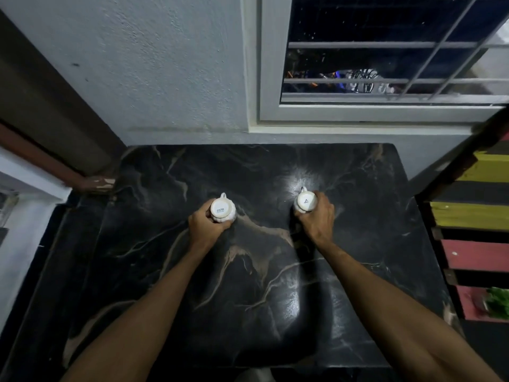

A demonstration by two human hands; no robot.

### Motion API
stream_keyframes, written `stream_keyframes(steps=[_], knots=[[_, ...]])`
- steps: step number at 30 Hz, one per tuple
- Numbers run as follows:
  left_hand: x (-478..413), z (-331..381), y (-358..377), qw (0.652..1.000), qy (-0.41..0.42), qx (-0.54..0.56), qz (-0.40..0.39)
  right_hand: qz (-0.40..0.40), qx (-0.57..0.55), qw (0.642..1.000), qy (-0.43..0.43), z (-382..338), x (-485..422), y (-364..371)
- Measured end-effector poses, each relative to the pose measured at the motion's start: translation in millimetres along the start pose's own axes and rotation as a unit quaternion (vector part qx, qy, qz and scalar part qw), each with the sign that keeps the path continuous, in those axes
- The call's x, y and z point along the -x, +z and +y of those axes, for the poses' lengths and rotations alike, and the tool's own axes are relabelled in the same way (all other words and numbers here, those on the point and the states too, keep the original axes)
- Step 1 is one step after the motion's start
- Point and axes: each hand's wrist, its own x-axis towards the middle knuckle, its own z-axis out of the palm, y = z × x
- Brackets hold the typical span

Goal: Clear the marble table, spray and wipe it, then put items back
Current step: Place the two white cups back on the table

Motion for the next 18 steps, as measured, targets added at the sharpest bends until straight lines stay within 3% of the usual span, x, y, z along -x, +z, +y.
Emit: stream_keyframes(steps=[10, 18], knots=[[-7.2, 1.0, 2.5, 1.000, 0.008, -0.028, 0.006, -0.032, 0.016, 0.999, 0.018, 2.6, 1.2, 0.4], [-1.1, -0.1, 4.1, 0.999, -0.036, -0.033, 0.010, -0.093, -0.010, 0.994, 0.049, 6.4, 1.1, -12.1]])
